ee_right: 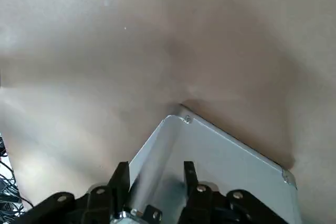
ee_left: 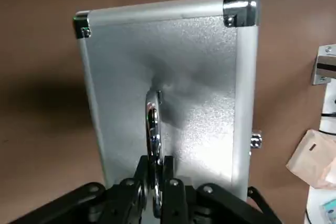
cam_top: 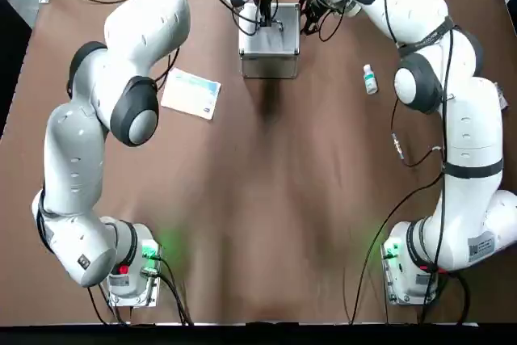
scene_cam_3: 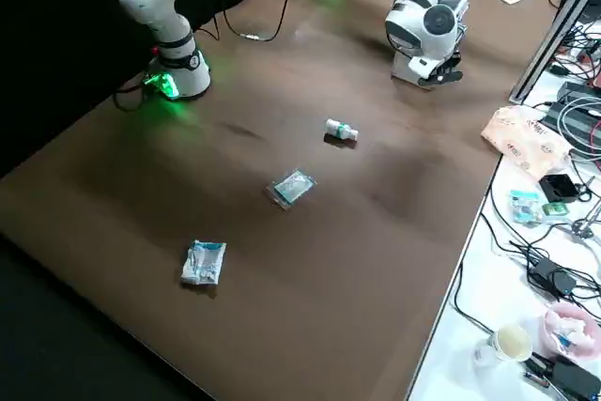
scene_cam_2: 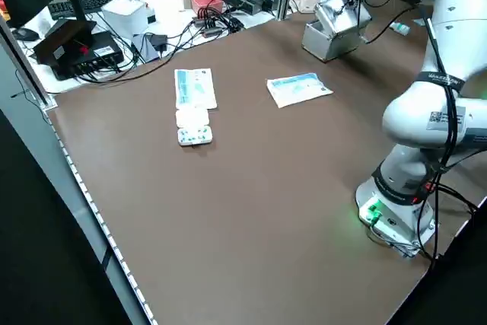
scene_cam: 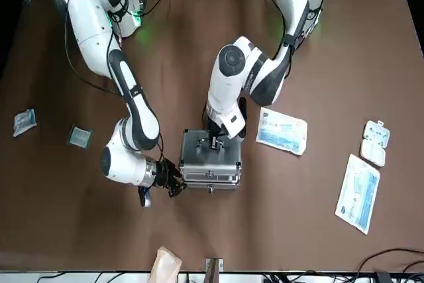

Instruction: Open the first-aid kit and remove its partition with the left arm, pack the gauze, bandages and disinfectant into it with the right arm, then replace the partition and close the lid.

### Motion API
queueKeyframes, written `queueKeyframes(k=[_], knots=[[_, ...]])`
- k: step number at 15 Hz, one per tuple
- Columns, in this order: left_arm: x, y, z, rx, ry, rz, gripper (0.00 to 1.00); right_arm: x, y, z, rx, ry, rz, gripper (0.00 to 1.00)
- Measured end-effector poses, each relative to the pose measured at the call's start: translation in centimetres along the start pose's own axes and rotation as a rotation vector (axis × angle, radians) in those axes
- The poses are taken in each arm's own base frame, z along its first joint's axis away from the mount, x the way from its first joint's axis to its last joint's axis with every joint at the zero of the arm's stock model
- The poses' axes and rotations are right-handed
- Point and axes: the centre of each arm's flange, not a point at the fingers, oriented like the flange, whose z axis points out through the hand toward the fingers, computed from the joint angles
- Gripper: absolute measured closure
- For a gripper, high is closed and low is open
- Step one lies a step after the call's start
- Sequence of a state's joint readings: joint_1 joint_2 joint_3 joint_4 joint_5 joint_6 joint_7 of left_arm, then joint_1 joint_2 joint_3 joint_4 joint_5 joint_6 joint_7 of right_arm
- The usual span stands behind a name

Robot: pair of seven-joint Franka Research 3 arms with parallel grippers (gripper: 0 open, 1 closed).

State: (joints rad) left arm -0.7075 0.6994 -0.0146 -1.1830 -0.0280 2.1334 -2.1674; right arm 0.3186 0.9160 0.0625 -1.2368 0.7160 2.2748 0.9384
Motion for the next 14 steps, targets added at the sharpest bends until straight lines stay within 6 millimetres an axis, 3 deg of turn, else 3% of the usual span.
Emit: queueKeyframes(k=[14], knots=[[-1.3,-2.1,-1.7,0.093,0.031,0.030,0.87,0.0,0.0,0.0,-0.004,-0.003,0.001,0.53]])
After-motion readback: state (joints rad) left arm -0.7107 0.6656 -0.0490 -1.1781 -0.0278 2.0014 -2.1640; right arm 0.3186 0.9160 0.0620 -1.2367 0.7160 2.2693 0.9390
